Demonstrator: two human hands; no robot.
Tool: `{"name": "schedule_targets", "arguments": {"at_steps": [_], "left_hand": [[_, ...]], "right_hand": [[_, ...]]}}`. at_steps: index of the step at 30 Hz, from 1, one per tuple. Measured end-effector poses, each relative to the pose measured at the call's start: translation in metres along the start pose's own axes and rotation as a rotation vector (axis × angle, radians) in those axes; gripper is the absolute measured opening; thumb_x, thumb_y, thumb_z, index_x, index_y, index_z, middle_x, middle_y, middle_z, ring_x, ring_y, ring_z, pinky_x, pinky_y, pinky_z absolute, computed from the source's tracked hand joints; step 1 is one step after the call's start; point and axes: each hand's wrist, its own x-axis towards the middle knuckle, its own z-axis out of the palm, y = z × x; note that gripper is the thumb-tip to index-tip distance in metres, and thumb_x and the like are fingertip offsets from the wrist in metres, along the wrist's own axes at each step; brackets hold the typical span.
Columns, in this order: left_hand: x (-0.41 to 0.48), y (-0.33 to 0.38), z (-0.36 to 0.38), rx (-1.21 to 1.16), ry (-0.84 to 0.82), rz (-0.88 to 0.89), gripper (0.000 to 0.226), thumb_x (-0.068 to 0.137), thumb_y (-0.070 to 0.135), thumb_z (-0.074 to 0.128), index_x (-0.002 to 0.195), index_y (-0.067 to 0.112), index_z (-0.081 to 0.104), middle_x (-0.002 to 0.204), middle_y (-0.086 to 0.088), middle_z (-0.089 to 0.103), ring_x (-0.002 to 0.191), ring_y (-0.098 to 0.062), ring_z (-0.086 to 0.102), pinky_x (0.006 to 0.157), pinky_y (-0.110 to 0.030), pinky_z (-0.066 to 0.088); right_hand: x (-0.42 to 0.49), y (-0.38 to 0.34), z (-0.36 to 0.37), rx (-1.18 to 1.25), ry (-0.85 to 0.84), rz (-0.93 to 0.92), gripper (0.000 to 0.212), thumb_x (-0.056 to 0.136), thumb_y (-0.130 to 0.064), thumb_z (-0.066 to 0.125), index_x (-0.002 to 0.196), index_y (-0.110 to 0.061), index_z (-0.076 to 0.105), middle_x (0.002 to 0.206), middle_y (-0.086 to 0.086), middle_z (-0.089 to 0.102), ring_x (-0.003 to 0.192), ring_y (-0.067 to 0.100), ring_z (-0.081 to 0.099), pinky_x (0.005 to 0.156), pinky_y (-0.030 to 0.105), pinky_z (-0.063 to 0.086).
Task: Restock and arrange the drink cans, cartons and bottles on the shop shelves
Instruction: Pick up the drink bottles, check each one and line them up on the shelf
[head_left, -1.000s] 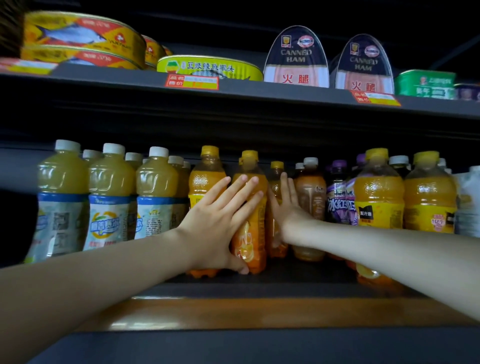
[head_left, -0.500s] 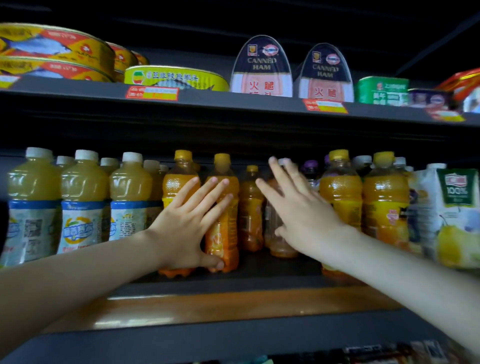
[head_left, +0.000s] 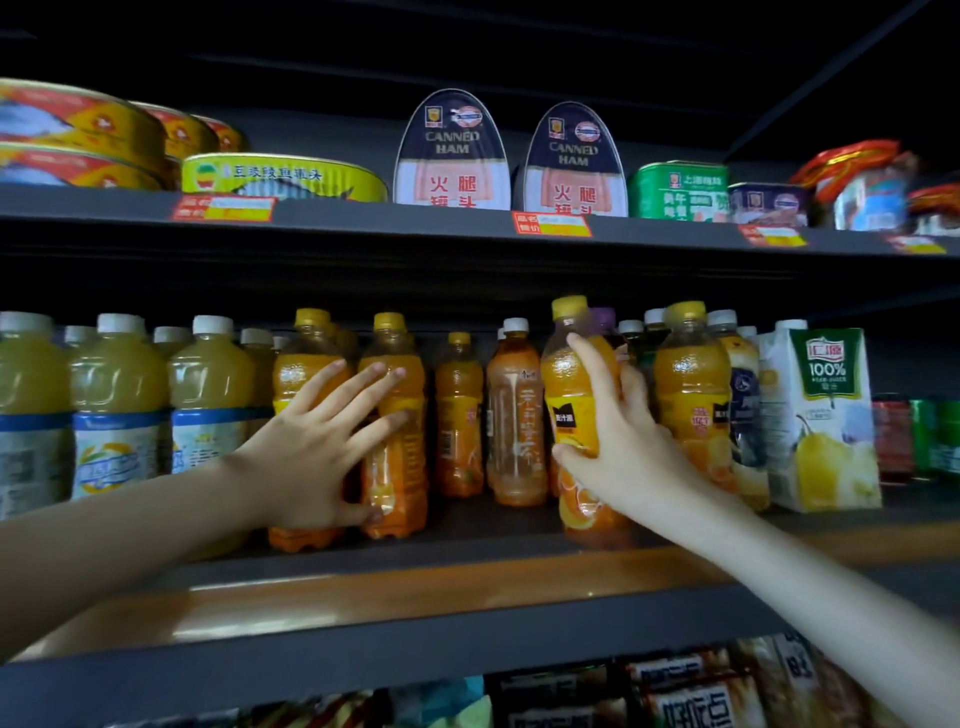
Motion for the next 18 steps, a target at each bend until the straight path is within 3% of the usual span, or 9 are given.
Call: {"name": "schedule_targets", "arguments": {"at_steps": [3, 6, 9, 12, 15, 18], "left_hand": [[-0.002, -0.002, 0.002, 0.026, -0.002, 0.011, 0.097, 0.069, 0.079, 0.046, 0.138, 0.011, 0.051, 0.152, -0.026, 0.030, 0.140, -0.038, 0.031, 0.112, -0.057, 0.019], [-0.002, -0.002, 0.004, 0.036, 0.008, 0.015, 0.098, 0.068, 0.079, 0.051, 0.139, 0.011, 0.050, 0.153, -0.025, 0.029, 0.140, -0.039, 0.031, 0.112, -0.056, 0.018], [-0.002, -0.001, 0.003, 0.042, 0.011, 0.008, 0.099, 0.065, 0.080, 0.055, 0.138, 0.012, 0.051, 0.152, -0.025, 0.032, 0.139, -0.039, 0.033, 0.112, -0.055, 0.019], [-0.002, -0.001, 0.002, 0.038, 0.009, 0.003, 0.099, 0.064, 0.080, 0.058, 0.138, 0.014, 0.052, 0.151, -0.024, 0.033, 0.138, -0.040, 0.035, 0.111, -0.055, 0.020], [-0.003, -0.001, 0.002, 0.043, 0.015, 0.016, 0.097, 0.065, 0.078, 0.057, 0.139, 0.015, 0.051, 0.153, -0.023, 0.032, 0.140, -0.039, 0.033, 0.112, -0.054, 0.018], [-0.003, 0.000, 0.002, 0.045, 0.043, 0.018, 0.097, 0.064, 0.077, 0.058, 0.138, 0.016, 0.051, 0.152, -0.023, 0.032, 0.139, -0.039, 0.033, 0.113, -0.052, 0.017]], "right_hand": [[0.009, -0.014, 0.014, 0.244, -0.052, -0.080, 0.098, 0.090, -0.025, 0.066, 0.136, -0.062, -0.013, 0.142, 0.000, 0.019, 0.078, 0.014, 0.061, 0.058, 0.020, 0.052], [0.027, -0.031, 0.036, 0.394, -0.138, -0.131, 0.099, 0.090, -0.022, 0.067, 0.139, -0.059, -0.011, 0.138, -0.001, 0.020, 0.102, 0.015, 0.051, 0.074, 0.014, 0.044], [0.046, -0.043, 0.056, 0.343, -0.214, -0.159, 0.102, 0.091, -0.020, 0.066, 0.143, -0.054, -0.015, 0.147, 0.002, 0.013, 0.129, 0.025, 0.039, 0.094, 0.026, 0.036], [0.065, -0.044, 0.065, 0.225, -0.347, -0.118, 0.117, 0.085, -0.023, 0.073, 0.140, -0.055, -0.025, 0.157, 0.011, -0.005, 0.142, 0.036, 0.024, 0.111, 0.046, 0.033], [0.074, -0.042, 0.067, 0.114, -0.443, -0.072, 0.132, 0.074, -0.026, 0.083, 0.139, -0.052, -0.029, 0.158, 0.013, -0.017, 0.146, 0.039, 0.012, 0.114, 0.054, 0.029], [0.073, -0.040, 0.073, 0.125, -0.369, -0.012, 0.133, 0.073, -0.018, 0.084, 0.143, -0.048, -0.026, 0.157, 0.011, -0.005, 0.141, 0.037, 0.026, 0.108, 0.048, 0.039]]}}
